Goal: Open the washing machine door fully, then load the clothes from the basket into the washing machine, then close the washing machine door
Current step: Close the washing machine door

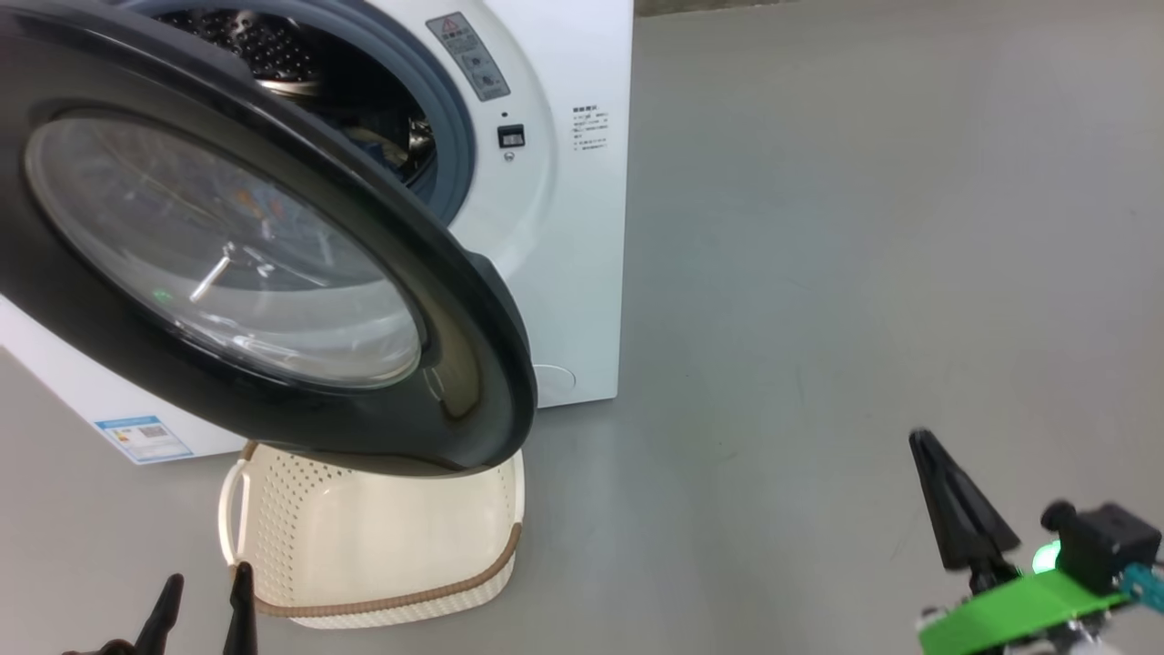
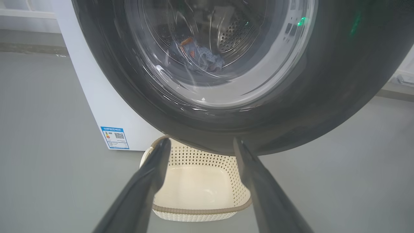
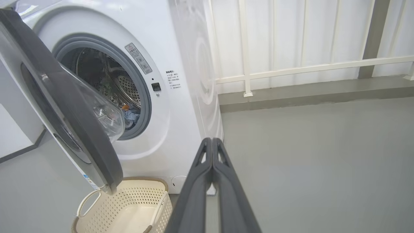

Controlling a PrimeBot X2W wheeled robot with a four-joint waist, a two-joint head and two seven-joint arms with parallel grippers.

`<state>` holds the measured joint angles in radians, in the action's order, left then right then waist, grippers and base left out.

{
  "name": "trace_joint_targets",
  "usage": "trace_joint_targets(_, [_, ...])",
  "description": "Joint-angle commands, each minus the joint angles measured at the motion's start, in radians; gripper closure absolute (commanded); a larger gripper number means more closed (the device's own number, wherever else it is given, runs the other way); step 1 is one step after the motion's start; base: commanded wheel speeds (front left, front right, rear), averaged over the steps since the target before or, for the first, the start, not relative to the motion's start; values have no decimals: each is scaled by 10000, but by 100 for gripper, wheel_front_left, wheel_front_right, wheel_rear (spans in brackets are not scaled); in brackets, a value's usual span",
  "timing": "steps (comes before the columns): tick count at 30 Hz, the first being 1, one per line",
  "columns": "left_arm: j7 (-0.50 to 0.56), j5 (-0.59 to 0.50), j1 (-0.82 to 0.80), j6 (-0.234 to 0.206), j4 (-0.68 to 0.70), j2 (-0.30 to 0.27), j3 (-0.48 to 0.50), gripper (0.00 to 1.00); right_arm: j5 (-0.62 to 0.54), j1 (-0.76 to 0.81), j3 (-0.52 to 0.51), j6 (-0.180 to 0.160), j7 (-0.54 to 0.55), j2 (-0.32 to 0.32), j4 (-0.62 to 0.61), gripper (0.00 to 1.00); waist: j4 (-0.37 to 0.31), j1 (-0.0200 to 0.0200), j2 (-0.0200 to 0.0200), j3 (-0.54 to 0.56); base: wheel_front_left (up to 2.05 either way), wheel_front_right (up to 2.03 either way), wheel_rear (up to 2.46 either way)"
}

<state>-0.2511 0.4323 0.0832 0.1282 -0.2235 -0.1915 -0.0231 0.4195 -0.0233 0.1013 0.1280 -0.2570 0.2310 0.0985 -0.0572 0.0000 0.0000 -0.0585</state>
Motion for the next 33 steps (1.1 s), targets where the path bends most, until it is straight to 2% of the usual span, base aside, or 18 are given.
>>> trace_joint_targets(1, [-106,-186,-107,25,292,-106,407,0,80,-497,245,27,-48,81,-319,100,52,0,0,29,0,0,0])
trace_joint_targets(14, [-107,-714,-191,25,802,207,353,0,373,-3391,1119,27,-48,-318,-1345,100,886,0,0,-20,0,0,0])
trace_joint_targets(24, [-107,-1057,-259,25,1055,434,207,0,816,-4727,2564,27,-48,-602,-2481,100,1659,0,0,-110,0,0,0])
trace_joint_targets(28, [-107,-1096,-276,25,1095,549,146,0,1009,-4819,3454,27,-48,-691,-2237,100,1930,0,0,-197,0,0,0])
trace_joint_targets(33, [-107,-1084,-415,25,1088,675,33,0,1332,-4705,4575,27,-48,-697,-1261,100,2313,0,0,-394,0,0,0])
